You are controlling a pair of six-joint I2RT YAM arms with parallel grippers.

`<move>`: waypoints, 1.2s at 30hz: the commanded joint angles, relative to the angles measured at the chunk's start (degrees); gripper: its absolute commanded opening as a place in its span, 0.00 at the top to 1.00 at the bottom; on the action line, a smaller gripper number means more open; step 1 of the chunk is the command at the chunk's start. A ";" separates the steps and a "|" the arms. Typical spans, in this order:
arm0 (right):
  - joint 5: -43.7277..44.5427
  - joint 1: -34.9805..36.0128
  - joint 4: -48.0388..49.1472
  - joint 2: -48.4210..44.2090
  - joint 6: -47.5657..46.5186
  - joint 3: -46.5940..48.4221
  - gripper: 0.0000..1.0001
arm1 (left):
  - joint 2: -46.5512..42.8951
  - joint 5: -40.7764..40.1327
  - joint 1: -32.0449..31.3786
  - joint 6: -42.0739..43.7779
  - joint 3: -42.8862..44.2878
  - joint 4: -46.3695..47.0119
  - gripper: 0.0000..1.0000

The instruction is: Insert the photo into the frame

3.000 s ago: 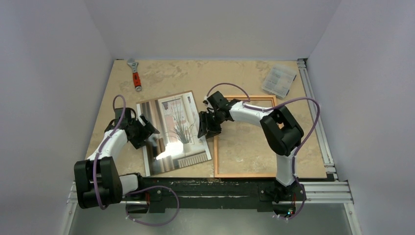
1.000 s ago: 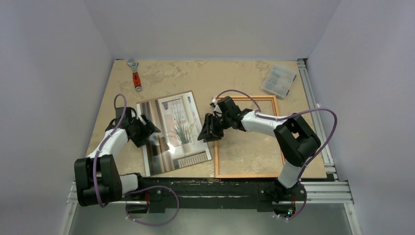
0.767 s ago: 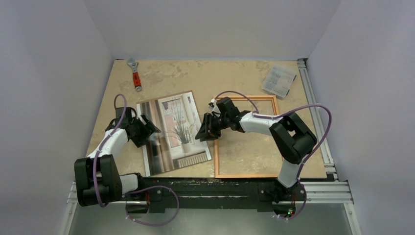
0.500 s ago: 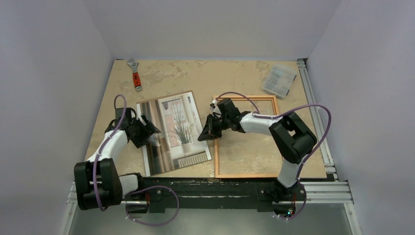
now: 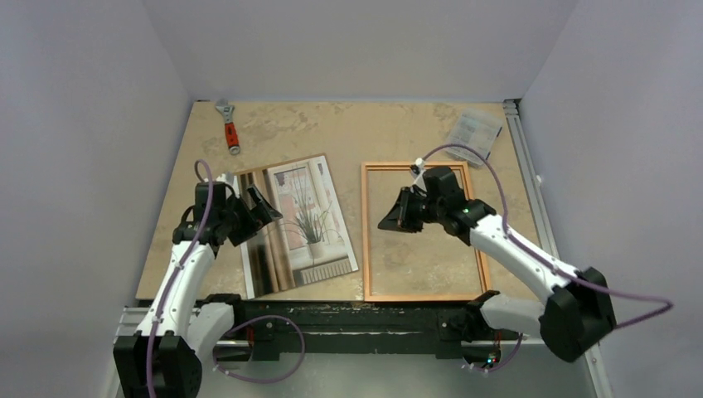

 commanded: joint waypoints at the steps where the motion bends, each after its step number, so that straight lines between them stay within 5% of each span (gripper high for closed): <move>1: 9.04 0.30 -13.67 -12.03 -1.06 -7.06 1.00 | 2.04 -2.43 -5.00 -2.33 3.63 -0.25 0.05; 6: 10.23 0.25 -18.59 -22.31 1.90 -15.06 0.97 | 5.02 -2.29 -7.45 -3.54 3.32 2.20 0.05; 11: 16.57 0.23 -23.96 -26.00 1.49 -15.64 0.38 | 6.74 -2.21 -8.25 -3.70 2.37 3.30 0.05; 14: 20.10 0.30 -24.76 -23.21 -1.69 -11.73 0.29 | 7.92 -1.89 -8.85 -4.08 1.61 4.19 0.05; 19: 17.86 -1.12 -22.80 -10.57 -9.38 -3.37 0.28 | 9.33 -1.95 -10.92 -6.62 -1.15 7.01 0.09; 25: 3.41 -10.41 -15.77 0.36 -16.82 0.74 0.30 | 13.51 -2.73 -15.28 -9.13 -2.88 10.57 0.27; 31: -7.68 -18.15 -13.49 11.34 -25.05 4.85 0.32 | 19.40 -3.55 -18.77 -10.65 -2.81 13.07 0.31; 36: -16.71 -20.69 -0.42 16.65 -19.79 2.99 0.36 | 23.39 -3.25 -20.24 -11.77 -1.89 14.37 0.37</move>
